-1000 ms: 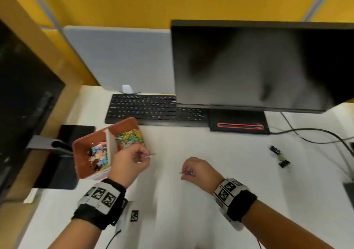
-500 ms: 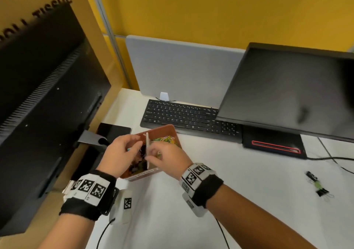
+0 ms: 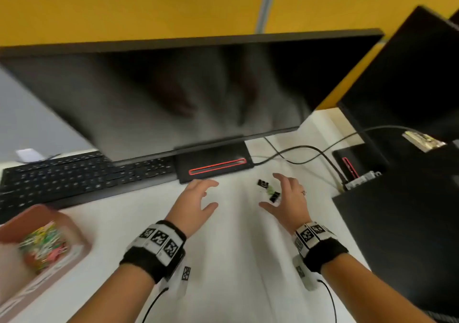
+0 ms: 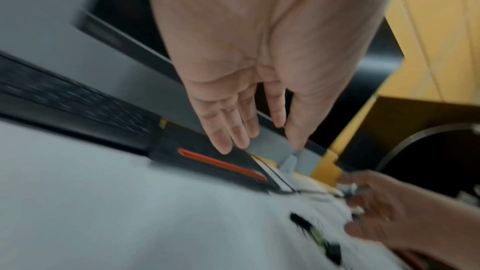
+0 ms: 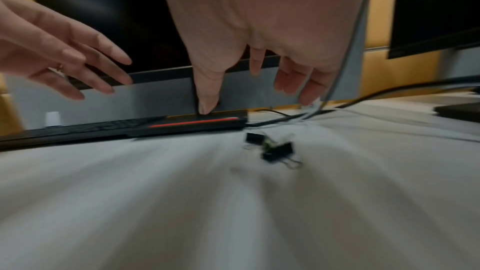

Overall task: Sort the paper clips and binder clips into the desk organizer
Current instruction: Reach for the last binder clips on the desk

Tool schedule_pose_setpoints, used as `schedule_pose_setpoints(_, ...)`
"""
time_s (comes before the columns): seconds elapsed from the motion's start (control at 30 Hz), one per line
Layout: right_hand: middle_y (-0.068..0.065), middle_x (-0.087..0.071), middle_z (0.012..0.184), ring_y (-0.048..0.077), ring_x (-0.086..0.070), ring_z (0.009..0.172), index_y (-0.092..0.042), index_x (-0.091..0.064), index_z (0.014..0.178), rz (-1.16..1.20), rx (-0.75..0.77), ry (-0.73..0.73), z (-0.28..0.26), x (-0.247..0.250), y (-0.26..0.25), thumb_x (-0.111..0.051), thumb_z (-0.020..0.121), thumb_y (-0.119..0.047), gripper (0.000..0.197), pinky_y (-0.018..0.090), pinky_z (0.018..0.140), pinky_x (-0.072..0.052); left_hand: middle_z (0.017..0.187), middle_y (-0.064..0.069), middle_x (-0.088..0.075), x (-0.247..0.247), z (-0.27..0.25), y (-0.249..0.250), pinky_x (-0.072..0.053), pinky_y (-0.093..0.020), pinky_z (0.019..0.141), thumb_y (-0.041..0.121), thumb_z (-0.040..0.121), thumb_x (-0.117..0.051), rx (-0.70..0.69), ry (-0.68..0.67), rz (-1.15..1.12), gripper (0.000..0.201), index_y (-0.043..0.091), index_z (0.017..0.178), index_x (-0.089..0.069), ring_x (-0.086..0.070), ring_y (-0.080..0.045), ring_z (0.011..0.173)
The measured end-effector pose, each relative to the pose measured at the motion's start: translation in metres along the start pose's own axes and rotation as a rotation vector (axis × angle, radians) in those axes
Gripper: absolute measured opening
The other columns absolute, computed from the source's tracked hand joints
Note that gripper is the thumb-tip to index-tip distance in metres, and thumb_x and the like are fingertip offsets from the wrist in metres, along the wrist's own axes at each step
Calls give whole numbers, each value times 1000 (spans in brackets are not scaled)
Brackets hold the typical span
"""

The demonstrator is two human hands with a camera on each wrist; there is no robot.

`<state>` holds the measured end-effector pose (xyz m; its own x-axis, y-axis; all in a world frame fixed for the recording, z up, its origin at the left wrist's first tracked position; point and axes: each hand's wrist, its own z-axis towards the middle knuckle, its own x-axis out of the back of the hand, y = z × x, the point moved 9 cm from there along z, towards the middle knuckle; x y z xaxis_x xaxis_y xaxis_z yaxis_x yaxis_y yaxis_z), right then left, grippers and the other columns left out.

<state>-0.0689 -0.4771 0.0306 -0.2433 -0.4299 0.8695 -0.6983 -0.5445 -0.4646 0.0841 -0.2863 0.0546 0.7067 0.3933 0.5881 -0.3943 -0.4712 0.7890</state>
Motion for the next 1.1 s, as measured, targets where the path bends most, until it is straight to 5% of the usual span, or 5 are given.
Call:
schedule_pose_setpoints(0.27,9,-33,136,27,-33,126,-25,-30,141,102,-51,-302,43,-40,52,-75,74,-35,81,36,106,-32,154,4,-15,-154,108,19,-25,-40,114,10,83,-55,-26,-371,356,73,34,143,-21,-22,-27,138)
schedule_pose_setpoints(0.4,8,-44,121,23,-44,111,-17,-53,127,154,35,-236,52,-46,49,-71,79,-19,51,23,92,-38,148,7,-32,-169,127,11,-25,-33,112,11,84,-55,-89,-366,422,57,34,134,-41,-30,-24,133)
schedule_pose_setpoints(0.7,5,-63,90,25,-53,90,-21,-68,102,124,228,-234,37,-68,35,-67,74,-11,30,16,77,-28,91,2,-55,-125,98,-17,-47,-34,85,17,77,-67,-3,-163,300,18,18,95,-64,-54,-22,89)
schedule_pose_setpoints(0.93,1,-62,90,12,-43,86,-24,-66,103,209,366,-386,-14,-92,-39,-65,77,-13,28,16,81,-29,83,11,-53,-40,7,-58,-44,-14,75,18,74,-72,141,29,136,16,27,85,-65,-55,-4,75)
schedule_pose_setpoints(1.1,5,-62,90,12,-45,90,-25,-66,105,271,589,-506,-64,-115,-161,-66,81,-17,26,17,84,-34,85,9,-59,57,-94,-89,-51,-21,67,16,74,-75,291,207,15,18,29,83,-67,-62,-9,70)
